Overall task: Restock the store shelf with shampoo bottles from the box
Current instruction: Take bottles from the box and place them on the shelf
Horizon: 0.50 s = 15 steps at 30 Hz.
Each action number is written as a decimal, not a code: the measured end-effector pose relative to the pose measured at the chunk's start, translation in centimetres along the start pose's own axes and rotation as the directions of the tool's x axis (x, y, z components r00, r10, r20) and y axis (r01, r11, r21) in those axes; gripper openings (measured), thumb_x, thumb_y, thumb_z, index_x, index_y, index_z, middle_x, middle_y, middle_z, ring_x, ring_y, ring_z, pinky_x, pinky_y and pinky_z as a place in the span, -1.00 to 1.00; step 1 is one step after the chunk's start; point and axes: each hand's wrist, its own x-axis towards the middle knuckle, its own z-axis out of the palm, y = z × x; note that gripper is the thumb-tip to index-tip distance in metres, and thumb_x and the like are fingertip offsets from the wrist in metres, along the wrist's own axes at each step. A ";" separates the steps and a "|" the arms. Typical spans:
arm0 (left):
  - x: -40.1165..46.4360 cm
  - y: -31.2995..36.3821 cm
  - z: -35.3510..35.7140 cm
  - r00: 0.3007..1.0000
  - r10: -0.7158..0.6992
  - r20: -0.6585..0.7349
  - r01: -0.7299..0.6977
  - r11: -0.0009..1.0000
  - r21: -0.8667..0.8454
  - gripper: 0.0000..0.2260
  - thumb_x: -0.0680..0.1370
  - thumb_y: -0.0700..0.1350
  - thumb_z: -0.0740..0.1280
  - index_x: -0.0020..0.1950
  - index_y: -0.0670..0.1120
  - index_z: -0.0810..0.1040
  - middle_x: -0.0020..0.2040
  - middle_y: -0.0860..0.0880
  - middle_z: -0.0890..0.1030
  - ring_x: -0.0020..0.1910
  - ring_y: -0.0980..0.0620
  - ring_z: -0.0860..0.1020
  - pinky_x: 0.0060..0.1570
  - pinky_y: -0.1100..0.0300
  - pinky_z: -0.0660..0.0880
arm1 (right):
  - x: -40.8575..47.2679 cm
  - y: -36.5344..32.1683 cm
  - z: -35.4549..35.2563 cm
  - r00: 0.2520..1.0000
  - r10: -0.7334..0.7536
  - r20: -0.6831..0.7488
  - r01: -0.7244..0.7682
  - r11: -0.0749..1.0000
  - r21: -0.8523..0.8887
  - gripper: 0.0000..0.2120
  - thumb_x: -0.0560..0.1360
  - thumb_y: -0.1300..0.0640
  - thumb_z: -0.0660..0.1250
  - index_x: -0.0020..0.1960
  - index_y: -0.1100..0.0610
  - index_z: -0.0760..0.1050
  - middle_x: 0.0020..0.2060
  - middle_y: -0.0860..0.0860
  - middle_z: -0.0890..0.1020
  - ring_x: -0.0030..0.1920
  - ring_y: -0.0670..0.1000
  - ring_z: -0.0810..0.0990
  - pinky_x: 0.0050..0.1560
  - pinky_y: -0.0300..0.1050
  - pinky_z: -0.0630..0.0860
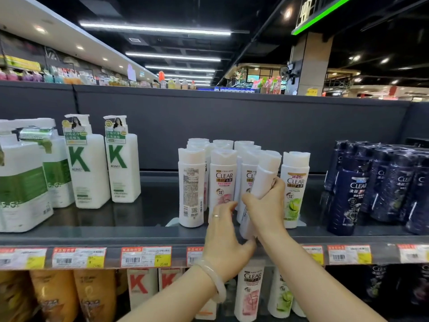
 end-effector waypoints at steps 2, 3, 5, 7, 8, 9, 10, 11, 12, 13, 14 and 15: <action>0.3 -0.1 0.8 0.996 -0.063 0.067 0.063 0.998 -0.004 -0.40 0.35 -0.02 0.42 0.34 0.00 0.28 0.24 0.04 0.39 0.22 0.09 0.40 0.23 0.14 0.40 | -0.2 -0.2 0.3 1.000 0.017 -0.002 -0.017 1.000 0.005 -0.43 0.35 0.31 0.40 0.22 0.03 0.21 0.06 0.00 0.43 0.04 -0.01 0.45 -0.10 -0.24 0.41; 0.6 -0.1 1.0 0.994 -0.074 0.077 0.075 0.997 -0.017 -0.45 0.38 -0.04 0.40 0.33 -0.01 0.30 0.23 0.02 0.43 0.22 0.07 0.42 0.22 0.12 0.42 | -0.3 -0.4 0.5 1.000 0.023 -0.003 -0.023 1.000 0.001 -0.42 0.36 0.29 0.41 0.27 0.07 0.21 0.10 0.02 0.43 0.08 0.00 0.45 -0.01 -0.18 0.44; 1.1 0.1 1.3 0.995 -0.068 0.078 0.072 0.996 -0.051 -0.53 0.43 -0.10 0.37 0.31 -0.02 0.35 0.21 0.01 0.49 0.21 0.07 0.46 0.21 0.13 0.43 | -0.5 -0.6 0.7 1.000 0.013 -0.013 -0.013 0.999 -0.030 -0.40 0.37 0.25 0.42 0.30 0.10 0.20 0.15 0.04 0.41 0.14 0.01 0.43 0.14 -0.08 0.43; 1.4 0.3 1.4 0.996 -0.069 0.052 0.073 0.993 -0.097 -0.61 0.46 -0.20 0.34 0.27 -0.01 0.41 0.17 0.02 0.54 0.18 0.14 0.49 0.17 0.26 0.42 | -0.7 -0.8 0.7 1.000 -0.017 -0.004 0.017 0.995 -0.101 -0.37 0.38 0.20 0.42 0.34 0.11 0.18 0.19 0.06 0.37 0.15 -0.02 0.37 0.20 -0.08 0.39; 1.5 0.3 1.3 0.997 -0.063 0.041 0.069 0.986 -0.149 -0.62 0.46 -0.27 0.32 0.21 0.05 0.44 0.11 0.09 0.55 0.14 0.27 0.50 0.10 0.41 0.40 | -0.8 -0.9 0.7 0.999 -0.027 0.017 0.029 0.990 -0.136 -0.34 0.38 0.18 0.42 0.37 0.11 0.16 0.21 0.06 0.35 0.18 -0.01 0.35 0.25 -0.05 0.38; 1.5 0.3 1.1 0.997 -0.057 0.047 0.065 0.977 -0.201 -0.58 0.46 -0.32 0.30 0.15 0.16 0.42 0.06 0.20 0.54 0.08 0.42 0.48 0.02 0.55 0.36 | -0.8 -0.9 0.6 0.998 -0.029 0.047 0.037 0.986 -0.165 -0.30 0.37 0.17 0.43 0.39 0.10 0.14 0.22 0.06 0.33 0.22 0.01 0.34 0.30 -0.01 0.36; 1.5 0.0 0.9 0.997 -0.048 0.069 0.062 0.972 -0.226 -0.53 0.46 -0.33 0.30 0.12 0.23 0.38 0.04 0.30 0.49 0.04 0.52 0.45 -0.03 0.63 0.32 | -0.9 -1.0 0.5 0.996 -0.029 0.082 0.044 0.981 -0.187 -0.27 0.36 0.16 0.43 0.41 0.08 0.12 0.22 0.04 0.32 0.25 0.02 0.33 0.33 0.00 0.34; 1.5 -0.3 0.7 0.994 -0.040 0.103 0.062 0.973 -0.220 -0.52 0.46 -0.32 0.31 0.13 0.24 0.35 0.04 0.33 0.47 0.02 0.53 0.44 -0.05 0.66 0.30 | -0.9 -1.0 0.2 0.993 -0.030 0.117 0.054 0.977 -0.204 -0.26 0.35 0.17 0.44 0.41 0.07 0.12 0.19 0.02 0.31 0.26 0.03 0.34 0.32 -0.02 0.34; 1.5 -0.6 0.4 0.990 -0.033 0.137 0.060 0.978 -0.202 -0.54 0.47 -0.29 0.32 0.17 0.20 0.34 0.06 0.29 0.48 0.04 0.47 0.45 -0.04 0.65 0.30 | -0.9 -1.0 -0.1 0.987 -0.032 0.155 0.067 0.973 -0.222 -0.26 0.34 0.17 0.46 0.39 0.06 0.14 0.16 0.00 0.31 0.24 0.02 0.36 0.30 -0.06 0.36; 1.6 -0.9 0.2 0.986 -0.030 0.167 0.061 0.981 -0.187 -0.58 0.48 -0.27 0.33 0.21 0.13 0.35 0.09 0.22 0.50 0.08 0.37 0.47 -0.02 0.61 0.31 | -0.8 -1.0 -0.5 0.981 -0.034 0.189 0.080 0.967 -0.242 -0.27 0.32 0.17 0.47 0.37 0.05 0.16 0.15 -0.01 0.33 0.22 0.01 0.39 0.26 -0.08 0.38; 1.7 -1.2 0.0 0.981 -0.027 0.191 0.062 0.982 -0.177 -0.61 0.48 -0.25 0.33 0.22 0.05 0.34 0.11 0.15 0.51 0.11 0.26 0.48 0.01 0.54 0.33 | -0.7 -0.9 -0.9 0.976 -0.033 0.213 0.089 0.962 -0.257 -0.27 0.30 0.17 0.49 0.35 0.05 0.19 0.15 0.00 0.36 0.21 -0.01 0.41 0.24 -0.09 0.39; 1.8 -1.3 -0.2 0.977 -0.026 0.213 0.064 0.983 -0.170 -0.64 0.49 -0.24 0.33 0.22 0.00 0.32 0.12 0.10 0.51 0.14 0.19 0.48 0.05 0.46 0.35 | -0.5 -0.7 -1.3 0.973 -0.028 0.227 0.089 0.960 -0.265 -0.26 0.28 0.16 0.51 0.35 0.06 0.21 0.17 0.00 0.40 0.20 -0.02 0.42 0.24 -0.09 0.41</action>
